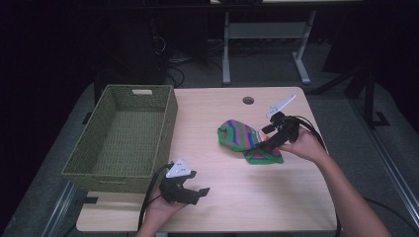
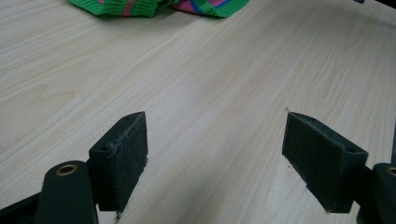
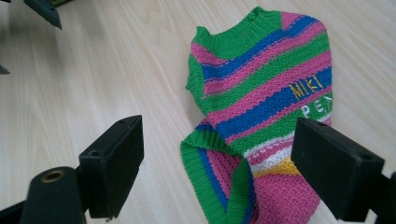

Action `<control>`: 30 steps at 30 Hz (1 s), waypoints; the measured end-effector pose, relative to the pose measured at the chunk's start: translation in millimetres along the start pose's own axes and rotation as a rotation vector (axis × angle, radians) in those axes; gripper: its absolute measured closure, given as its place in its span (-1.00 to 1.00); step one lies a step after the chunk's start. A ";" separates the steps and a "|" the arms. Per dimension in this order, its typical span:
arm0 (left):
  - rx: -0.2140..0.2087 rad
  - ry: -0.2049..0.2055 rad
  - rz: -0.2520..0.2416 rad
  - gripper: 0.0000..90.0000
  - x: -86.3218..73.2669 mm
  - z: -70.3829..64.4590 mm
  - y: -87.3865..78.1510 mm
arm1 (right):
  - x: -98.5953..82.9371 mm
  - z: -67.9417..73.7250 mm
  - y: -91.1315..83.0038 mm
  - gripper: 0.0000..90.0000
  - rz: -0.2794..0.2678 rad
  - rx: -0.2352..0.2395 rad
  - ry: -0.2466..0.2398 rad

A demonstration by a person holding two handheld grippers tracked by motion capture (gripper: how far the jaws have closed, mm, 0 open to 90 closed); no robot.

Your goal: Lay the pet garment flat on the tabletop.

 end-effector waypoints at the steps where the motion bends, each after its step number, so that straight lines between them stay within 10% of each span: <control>1: 0.001 0.000 0.002 -0.51 0.0 0.2 0.0 | 0.0 -0.9 1.4 -0.57 0.004 0.003 0.003; 30: -0.002 0.005 0.010 -0.51 -0.6 -0.1 1.7 | 8.3 -11.7 37.3 -0.30 0.068 -0.031 -0.008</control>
Point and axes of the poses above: each handheld gripper's, and its own axes: y roughly forward along the jaws, x roughly out of its top, z roughly to its left, the point moved 4 cm from there along y, roughly forward along the jaws, and after that the axes turned 8 degrees about -y, right-handed, at the moved point
